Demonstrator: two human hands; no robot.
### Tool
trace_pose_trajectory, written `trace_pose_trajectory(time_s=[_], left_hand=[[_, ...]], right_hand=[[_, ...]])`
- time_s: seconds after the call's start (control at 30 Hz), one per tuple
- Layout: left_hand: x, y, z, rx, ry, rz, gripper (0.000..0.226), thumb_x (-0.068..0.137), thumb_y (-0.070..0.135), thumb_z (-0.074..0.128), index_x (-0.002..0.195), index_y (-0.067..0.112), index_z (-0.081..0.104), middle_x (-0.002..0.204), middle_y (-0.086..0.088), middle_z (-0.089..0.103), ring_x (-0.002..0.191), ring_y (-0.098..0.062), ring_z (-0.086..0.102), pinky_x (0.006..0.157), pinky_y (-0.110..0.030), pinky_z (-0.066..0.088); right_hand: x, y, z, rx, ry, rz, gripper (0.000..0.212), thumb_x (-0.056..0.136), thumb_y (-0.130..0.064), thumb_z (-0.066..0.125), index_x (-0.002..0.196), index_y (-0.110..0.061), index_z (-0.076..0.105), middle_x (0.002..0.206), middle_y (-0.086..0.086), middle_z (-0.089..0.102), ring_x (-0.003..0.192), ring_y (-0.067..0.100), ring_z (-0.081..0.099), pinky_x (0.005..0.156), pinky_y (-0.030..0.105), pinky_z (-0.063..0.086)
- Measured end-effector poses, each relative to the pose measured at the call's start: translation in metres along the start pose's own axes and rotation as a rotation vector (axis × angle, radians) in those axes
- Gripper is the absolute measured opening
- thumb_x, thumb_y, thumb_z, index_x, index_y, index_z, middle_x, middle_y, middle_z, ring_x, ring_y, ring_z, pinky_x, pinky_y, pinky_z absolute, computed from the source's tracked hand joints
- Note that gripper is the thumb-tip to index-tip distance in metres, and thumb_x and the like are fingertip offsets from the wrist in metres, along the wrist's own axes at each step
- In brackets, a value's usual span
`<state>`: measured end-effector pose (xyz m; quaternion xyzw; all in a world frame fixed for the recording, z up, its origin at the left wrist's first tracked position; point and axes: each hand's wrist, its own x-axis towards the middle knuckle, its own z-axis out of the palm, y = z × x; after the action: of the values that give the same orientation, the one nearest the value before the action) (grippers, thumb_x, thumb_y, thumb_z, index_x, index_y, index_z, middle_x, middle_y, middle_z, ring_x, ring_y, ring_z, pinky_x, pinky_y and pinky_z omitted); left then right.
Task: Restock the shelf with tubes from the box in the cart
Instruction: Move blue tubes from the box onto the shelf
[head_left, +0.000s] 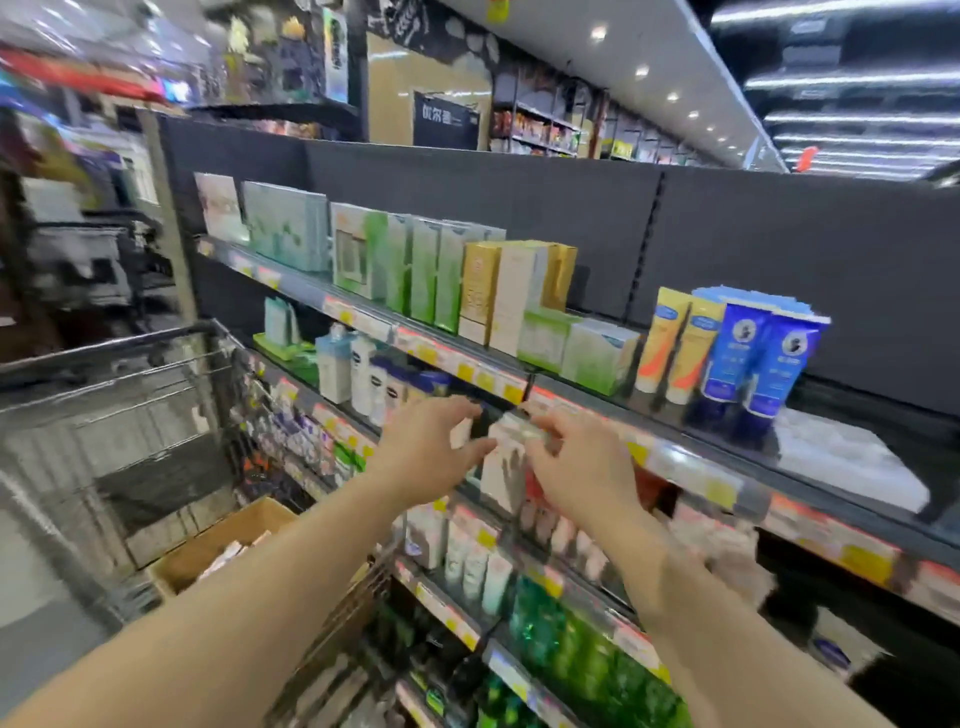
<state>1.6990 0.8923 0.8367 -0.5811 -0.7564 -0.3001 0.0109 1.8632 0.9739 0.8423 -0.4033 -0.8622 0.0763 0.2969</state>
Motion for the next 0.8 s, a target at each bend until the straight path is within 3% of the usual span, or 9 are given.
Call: trace_pose_trajectory(time_s=[0.13,0.33,0.5,0.7,0.8], left_hand=[[-0.027,-0.119,-0.061,0.197,0.002,-0.083,0.048,0.087,0.051,0.059,0.129,0.028,0.06,0.136,0.006,0.057,0.127,-0.02,0.05,0.106,-0.033,0.038],[-0.049,-0.244,-0.116,0.451,0.029,-0.11,0.05,0.081,0.059,0.052,0.119,0.029,0.067,0.119,0.002,0.068,0.112,-0.024,0.06,0.094,-0.038,0.047],[-0.047,-0.309,-0.112,0.53,-0.046,-0.196,0.061,0.086,0.067,0.044,0.141,0.04,0.041,0.146,0.001,0.046,0.135,-0.026,0.039,0.111,-0.042,0.031],[-0.025,-0.367,-0.099,0.532,-0.076,-0.272,0.062,0.085,0.066,0.046,0.141,0.039,0.041,0.15,-0.001,0.041,0.138,-0.025,0.035,0.114,-0.041,0.028],[-0.008,-0.396,-0.097,0.525,-0.097,-0.293,0.063,0.085,0.067,0.045,0.142,0.039,0.04,0.149,0.0,0.041,0.137,-0.024,0.035,0.113,-0.042,0.028]], right_hand=[[0.018,-0.106,0.093,0.038,-0.145,-0.053,0.031,0.092,-0.038,0.052,0.112,-0.018,0.065,0.112,0.006,0.06,0.11,0.029,0.055,0.089,0.042,0.049],[0.043,-0.214,0.187,0.066,-0.22,-0.112,0.041,0.091,-0.044,0.05,0.128,-0.028,0.059,0.125,0.001,0.062,0.119,0.025,0.051,0.094,0.038,0.045],[0.061,-0.252,0.245,0.037,-0.313,-0.145,0.041,0.09,-0.045,0.052,0.128,-0.03,0.058,0.133,-0.003,0.056,0.129,0.026,0.045,0.102,0.04,0.04],[0.102,-0.268,0.309,0.055,-0.377,-0.163,0.041,0.091,-0.045,0.052,0.127,-0.027,0.058,0.128,-0.001,0.058,0.125,0.025,0.046,0.105,0.041,0.038],[0.123,-0.275,0.333,0.057,-0.396,-0.156,0.036,0.091,-0.045,0.052,0.121,-0.026,0.058,0.121,0.0,0.059,0.12,0.026,0.047,0.098,0.039,0.039]])
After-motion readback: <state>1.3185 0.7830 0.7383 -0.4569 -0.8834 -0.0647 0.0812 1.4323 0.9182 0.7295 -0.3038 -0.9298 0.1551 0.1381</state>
